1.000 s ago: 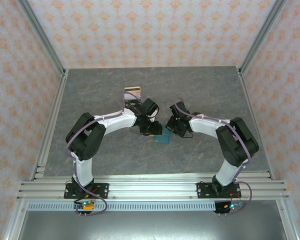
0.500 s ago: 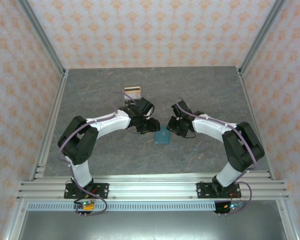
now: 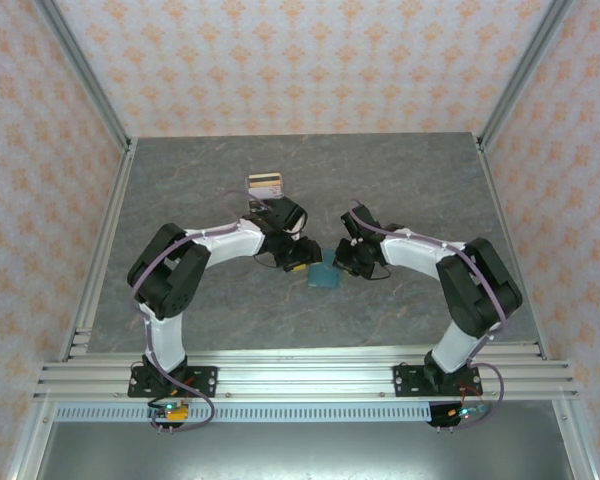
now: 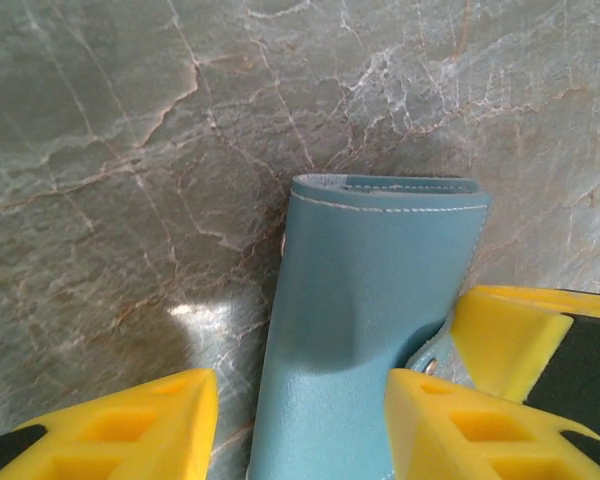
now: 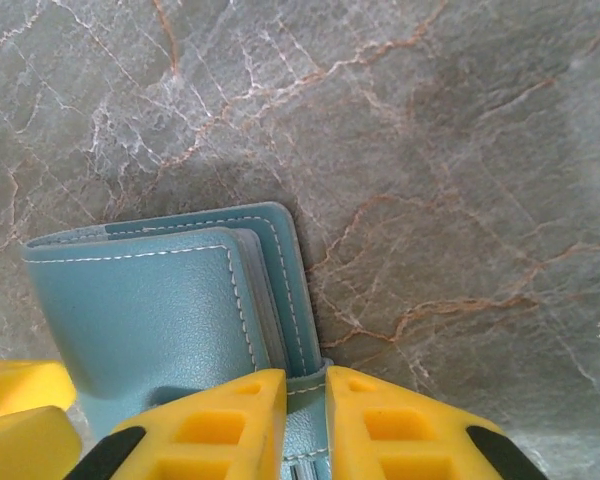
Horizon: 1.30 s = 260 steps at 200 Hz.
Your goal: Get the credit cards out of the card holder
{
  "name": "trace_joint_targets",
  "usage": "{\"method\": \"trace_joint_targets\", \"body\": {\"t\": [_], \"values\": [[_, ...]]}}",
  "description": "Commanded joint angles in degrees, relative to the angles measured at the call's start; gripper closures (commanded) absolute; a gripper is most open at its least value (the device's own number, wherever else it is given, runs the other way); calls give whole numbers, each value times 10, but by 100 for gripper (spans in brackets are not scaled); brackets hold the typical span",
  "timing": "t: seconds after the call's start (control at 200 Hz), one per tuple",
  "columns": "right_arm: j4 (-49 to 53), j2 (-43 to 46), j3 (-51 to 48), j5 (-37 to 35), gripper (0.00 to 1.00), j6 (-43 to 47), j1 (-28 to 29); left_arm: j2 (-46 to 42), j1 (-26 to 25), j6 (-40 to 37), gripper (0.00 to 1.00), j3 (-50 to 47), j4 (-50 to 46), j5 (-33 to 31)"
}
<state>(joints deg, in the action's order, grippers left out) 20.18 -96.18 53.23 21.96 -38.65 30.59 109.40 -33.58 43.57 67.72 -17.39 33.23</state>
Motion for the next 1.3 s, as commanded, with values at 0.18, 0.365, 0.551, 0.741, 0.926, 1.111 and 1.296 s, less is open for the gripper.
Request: {"method": "trace_joint_targets", "body": {"t": [0.18, 0.365, 0.551, 0.741, 0.926, 1.111, 1.296], "values": [[13, -33, -4, -11, 82, 12, 4, 28, 13, 20, 53, -11, 64, 83], [4, -36, -10, -11, 82, 9, 4, 27, 28, 73, 56, -35, 165, 140], [4, -26, -5, -13, 82, 12, 4, 13, 33, 65, 63, -39, 165, 144], [-10, 15, 4, -25, 80, 15, 4, -19, 34, 40, 80, -54, 152, 127], [-24, 39, 21, -23, 71, 13, 4, -40, 34, 30, 89, -54, 139, 101], [-21, 30, 25, -9, 61, 10, 14, -49, 34, 32, 91, -60, 134, 87], [-52, 19, 28, 23, 55, 8, 23, -48, 34, 32, 91, -59, 132, 89]]}}
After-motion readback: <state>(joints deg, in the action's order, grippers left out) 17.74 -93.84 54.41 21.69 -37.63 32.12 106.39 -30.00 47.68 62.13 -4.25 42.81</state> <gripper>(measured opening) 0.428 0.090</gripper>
